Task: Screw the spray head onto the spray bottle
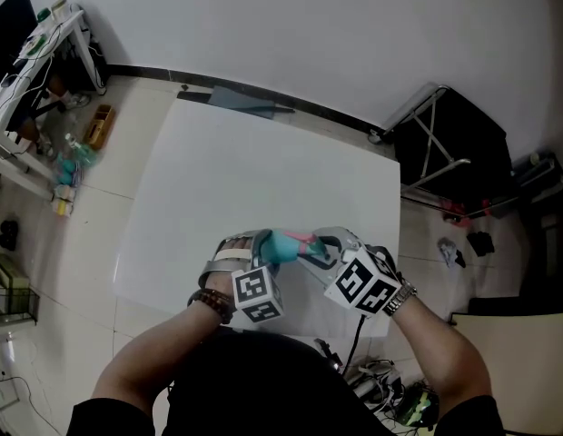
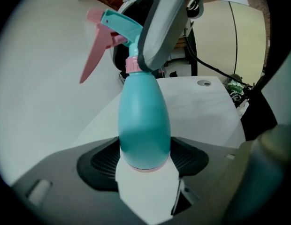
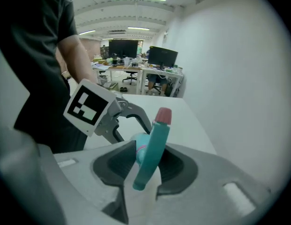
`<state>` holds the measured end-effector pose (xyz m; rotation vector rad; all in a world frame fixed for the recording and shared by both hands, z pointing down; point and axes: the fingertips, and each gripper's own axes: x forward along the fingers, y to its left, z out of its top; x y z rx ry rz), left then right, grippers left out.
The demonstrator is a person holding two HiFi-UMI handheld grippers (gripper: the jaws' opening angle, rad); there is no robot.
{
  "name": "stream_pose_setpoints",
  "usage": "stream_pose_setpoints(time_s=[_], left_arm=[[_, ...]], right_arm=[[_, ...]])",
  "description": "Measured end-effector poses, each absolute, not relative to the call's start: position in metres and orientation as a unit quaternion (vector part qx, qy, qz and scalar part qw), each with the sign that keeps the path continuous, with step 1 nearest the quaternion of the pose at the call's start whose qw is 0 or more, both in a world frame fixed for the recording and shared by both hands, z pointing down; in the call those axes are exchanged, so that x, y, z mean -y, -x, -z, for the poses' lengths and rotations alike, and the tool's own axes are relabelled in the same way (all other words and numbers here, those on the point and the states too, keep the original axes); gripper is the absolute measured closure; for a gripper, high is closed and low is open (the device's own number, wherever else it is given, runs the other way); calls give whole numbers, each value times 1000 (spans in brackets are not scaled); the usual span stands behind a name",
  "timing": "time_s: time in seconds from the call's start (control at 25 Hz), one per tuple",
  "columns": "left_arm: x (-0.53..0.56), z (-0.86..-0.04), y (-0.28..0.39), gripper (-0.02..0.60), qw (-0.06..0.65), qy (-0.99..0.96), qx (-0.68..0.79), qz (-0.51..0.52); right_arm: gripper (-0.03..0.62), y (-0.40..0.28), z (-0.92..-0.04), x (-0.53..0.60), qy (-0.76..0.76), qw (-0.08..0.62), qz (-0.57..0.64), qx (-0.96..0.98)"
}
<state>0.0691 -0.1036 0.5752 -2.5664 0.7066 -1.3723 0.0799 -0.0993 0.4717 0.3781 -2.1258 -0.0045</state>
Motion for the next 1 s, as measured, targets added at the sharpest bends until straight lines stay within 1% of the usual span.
stream_pose_setpoints(time_s=[0.08,0.16,0.24,0.32,0.4,0.48,0.64,0.72,0.88,1.0], left_arm=[[108,-576,-64,222,90,839,-245,478],[110,-577,-59,223,110,823,-249,499],[113,-578,-56,224,133,807,-250,518],[114,-579,-54,224,152,795,-251,531],[115,-578,-54,224,162,789,-252,536],[115,-576,-57,224,163,792,-252,532],[113,-571,-61,222,151,805,-254,514],[113,-568,-64,222,147,810,-254,507],[113,-563,-65,222,146,815,-255,499],[114,-559,-64,222,150,817,-254,496]], right_arm=[[471,-85,-475,107,-219,448,-77,863],[471,-92,-480,115,-294,401,-201,844],[471,-99,-486,119,-349,330,-351,804],[471,-106,-491,118,-374,240,-497,746],[471,-112,-493,118,-376,165,-586,699],[471,-116,-490,119,-375,134,-604,690],[459,-114,-475,121,-359,134,-579,719],[421,-115,-468,121,-351,147,-560,736],[391,-123,-454,116,-341,180,-514,767],[381,-131,-434,115,-332,234,-422,811]])
